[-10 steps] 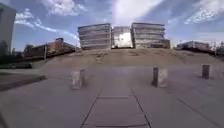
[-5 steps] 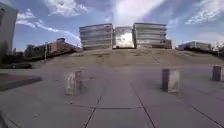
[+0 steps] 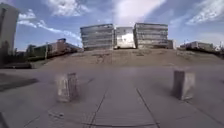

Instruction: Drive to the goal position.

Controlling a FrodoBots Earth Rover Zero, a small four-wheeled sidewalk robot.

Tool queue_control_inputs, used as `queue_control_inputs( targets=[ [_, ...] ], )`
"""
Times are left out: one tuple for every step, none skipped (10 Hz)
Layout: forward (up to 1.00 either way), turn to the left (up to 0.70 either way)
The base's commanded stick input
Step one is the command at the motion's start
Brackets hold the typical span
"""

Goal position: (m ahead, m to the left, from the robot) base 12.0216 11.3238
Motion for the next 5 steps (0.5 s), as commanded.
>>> queue_control_inputs(
  targets=[
    [0.70, 0.00],
    [0.70, 0.00],
    [0.70, 0.00],
    [0.70, 0.00],
    [0.70, 0.00]
  ],
)
